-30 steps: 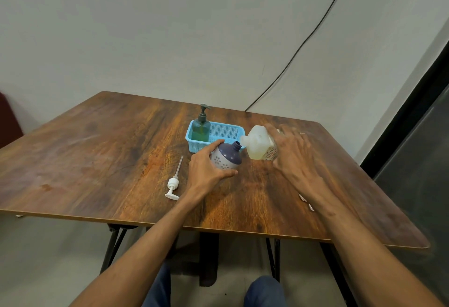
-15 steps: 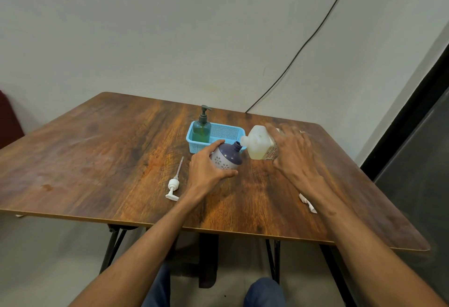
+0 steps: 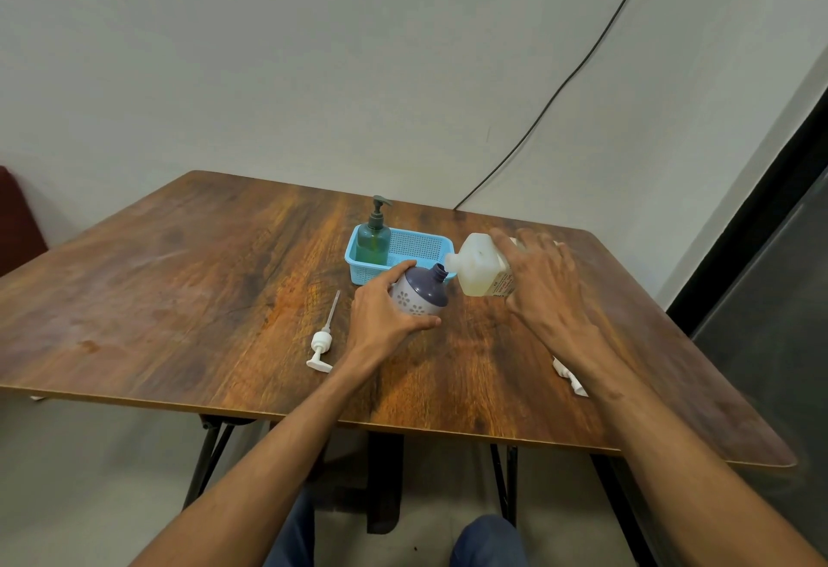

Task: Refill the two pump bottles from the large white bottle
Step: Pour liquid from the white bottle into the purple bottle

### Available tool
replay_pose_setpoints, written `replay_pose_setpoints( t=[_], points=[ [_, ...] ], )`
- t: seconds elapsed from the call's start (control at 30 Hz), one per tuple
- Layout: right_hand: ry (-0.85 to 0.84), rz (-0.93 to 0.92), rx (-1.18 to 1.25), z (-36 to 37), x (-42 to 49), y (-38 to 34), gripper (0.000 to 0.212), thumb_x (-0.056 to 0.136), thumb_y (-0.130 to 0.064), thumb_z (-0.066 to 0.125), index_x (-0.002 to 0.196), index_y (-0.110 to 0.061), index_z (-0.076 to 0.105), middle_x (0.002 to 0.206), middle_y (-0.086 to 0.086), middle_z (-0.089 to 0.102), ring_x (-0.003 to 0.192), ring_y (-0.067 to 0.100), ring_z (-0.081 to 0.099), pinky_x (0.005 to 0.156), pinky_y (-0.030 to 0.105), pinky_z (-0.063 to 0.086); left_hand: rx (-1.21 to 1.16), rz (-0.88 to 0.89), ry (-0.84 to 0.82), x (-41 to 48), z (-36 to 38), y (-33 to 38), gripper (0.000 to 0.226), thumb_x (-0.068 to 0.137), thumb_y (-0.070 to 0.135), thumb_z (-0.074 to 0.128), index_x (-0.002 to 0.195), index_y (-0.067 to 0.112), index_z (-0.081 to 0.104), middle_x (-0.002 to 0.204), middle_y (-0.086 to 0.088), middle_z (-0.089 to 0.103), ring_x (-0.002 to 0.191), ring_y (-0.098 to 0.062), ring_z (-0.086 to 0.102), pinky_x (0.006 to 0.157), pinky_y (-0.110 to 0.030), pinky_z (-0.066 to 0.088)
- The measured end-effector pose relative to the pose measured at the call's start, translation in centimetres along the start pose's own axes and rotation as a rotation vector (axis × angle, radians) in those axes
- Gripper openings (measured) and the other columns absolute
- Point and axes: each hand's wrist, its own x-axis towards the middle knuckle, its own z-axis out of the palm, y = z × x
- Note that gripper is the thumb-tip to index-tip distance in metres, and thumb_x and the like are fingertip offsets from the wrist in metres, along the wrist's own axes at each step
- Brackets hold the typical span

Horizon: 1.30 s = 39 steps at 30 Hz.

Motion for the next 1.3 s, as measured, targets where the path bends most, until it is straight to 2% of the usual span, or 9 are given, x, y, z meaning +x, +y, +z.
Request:
replay_pose_setpoints(
  t=[0.63,0.87,1.03,1.17,1.3],
  points=[
    [-0.015,-0.010,-0.028,-0.19,0.09,0.15,0.096,0.068,-0.028,0.087,0.149,-0.028,0.035,0.138,0.012,0.053,0.127,0.037,0.049,0.105,0.055,0.042,-0.020,0.003,-0.006,-0.08,-0.04,0.07,0.094,0.058,0.032,0.097,0.141,0.018,0.056,0.133,-0.003,0.064,0.113,-0.011,0.059,0.102,-0.036,0.053],
    [-0.038,-0.008,-0.027,-0.34,0.05,0.04,0.096,0.071,-0.027,0.086,0.151,-0.028,0.032,0.141,0.014,0.050,0.131,0.039,0.045,0.110,0.058,0.038,-0.022,0.014,-0.011,-0.18,-0.05,0.05,0.094,0.057,0.032,0.097,0.140,0.017,0.056,0.131,-0.002,0.065,0.112,-0.007,0.058,0.102,-0.032,0.052],
    [-0.041,-0.011,-0.035,-0.38,0.09,0.03,0.097,0.071,-0.027,0.085,0.151,-0.028,0.031,0.142,0.013,0.050,0.132,0.038,0.045,0.110,0.057,0.038,-0.031,0.005,-0.014,-0.24,-0.12,0.10,0.094,0.058,0.030,0.097,0.141,0.017,0.056,0.134,-0.003,0.064,0.115,-0.009,0.058,0.104,-0.034,0.051],
    [-0.045,-0.011,-0.037,-0.31,0.05,-0.03,0.097,0.072,-0.030,0.086,0.152,-0.029,0.031,0.144,0.013,0.049,0.133,0.038,0.044,0.111,0.058,0.037,-0.022,-0.003,-0.014,-0.28,-0.09,-0.01,0.094,0.058,0.031,0.097,0.141,0.018,0.056,0.135,-0.002,0.063,0.120,-0.014,0.059,0.106,-0.042,0.051],
    [-0.049,-0.008,-0.040,-0.27,0.02,-0.04,0.098,0.071,-0.029,0.087,0.152,-0.029,0.031,0.143,0.012,0.049,0.133,0.038,0.044,0.110,0.058,0.038,-0.015,-0.007,-0.020,-0.26,-0.03,-0.04,0.094,0.058,0.030,0.097,0.141,0.017,0.055,0.136,-0.003,0.063,0.120,-0.014,0.059,0.105,-0.041,0.052]
  ],
)
